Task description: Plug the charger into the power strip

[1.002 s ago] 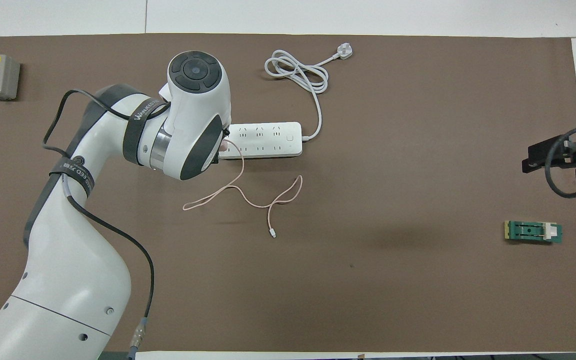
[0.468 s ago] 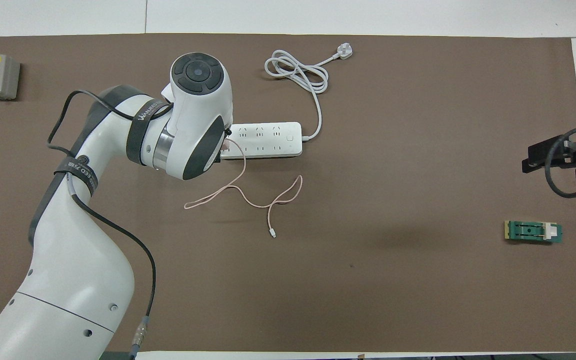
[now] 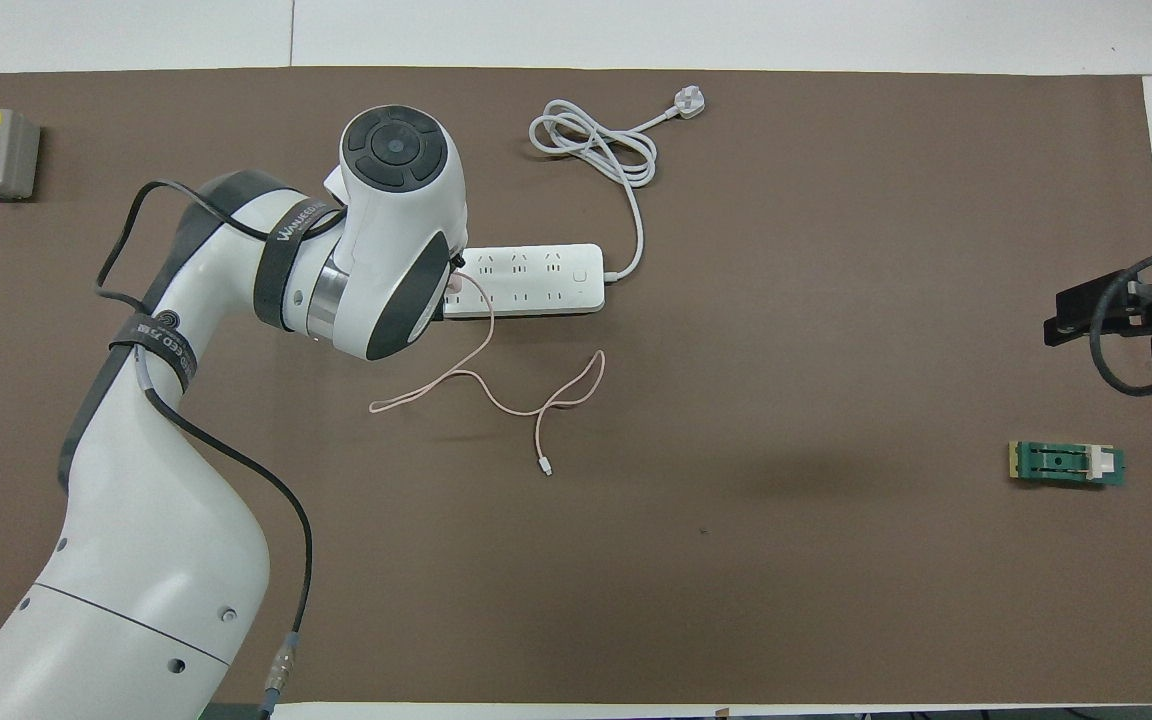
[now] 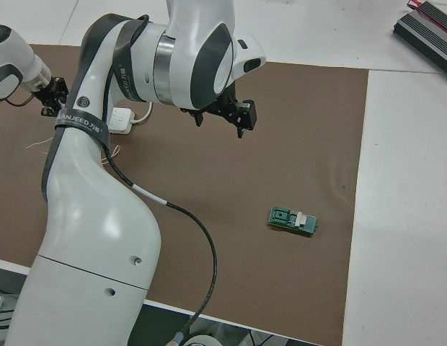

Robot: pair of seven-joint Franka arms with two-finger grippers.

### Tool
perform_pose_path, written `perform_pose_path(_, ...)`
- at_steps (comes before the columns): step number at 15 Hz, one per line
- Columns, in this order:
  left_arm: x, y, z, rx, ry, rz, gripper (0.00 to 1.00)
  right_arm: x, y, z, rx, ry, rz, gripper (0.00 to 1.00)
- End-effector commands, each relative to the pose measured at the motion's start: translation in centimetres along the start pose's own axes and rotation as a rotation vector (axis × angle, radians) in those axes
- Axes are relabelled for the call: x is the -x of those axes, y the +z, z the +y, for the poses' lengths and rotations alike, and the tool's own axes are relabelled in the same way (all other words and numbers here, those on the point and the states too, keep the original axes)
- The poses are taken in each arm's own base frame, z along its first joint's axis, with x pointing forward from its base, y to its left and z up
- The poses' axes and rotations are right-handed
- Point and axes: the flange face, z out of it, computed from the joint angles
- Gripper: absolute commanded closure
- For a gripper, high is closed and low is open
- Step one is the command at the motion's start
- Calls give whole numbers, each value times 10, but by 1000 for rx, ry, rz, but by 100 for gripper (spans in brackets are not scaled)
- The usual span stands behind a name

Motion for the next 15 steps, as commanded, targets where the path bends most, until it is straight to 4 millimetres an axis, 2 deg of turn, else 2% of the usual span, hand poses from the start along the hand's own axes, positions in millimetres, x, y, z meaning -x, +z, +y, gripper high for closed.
perform_pose_path(1, 3, 5, 2, 13, -11, 13, 100, 4, -4, 3, 10, -18, -8, 0)
perform_pose_path(3, 2, 12, -1, 3, -9, 17, 100, 4, -4, 3, 12, -18, -8, 0)
perform_pose_path(15, 8, 26, -21, -40, 12, 36, 100, 4, -4, 3, 12, -18, -8, 0)
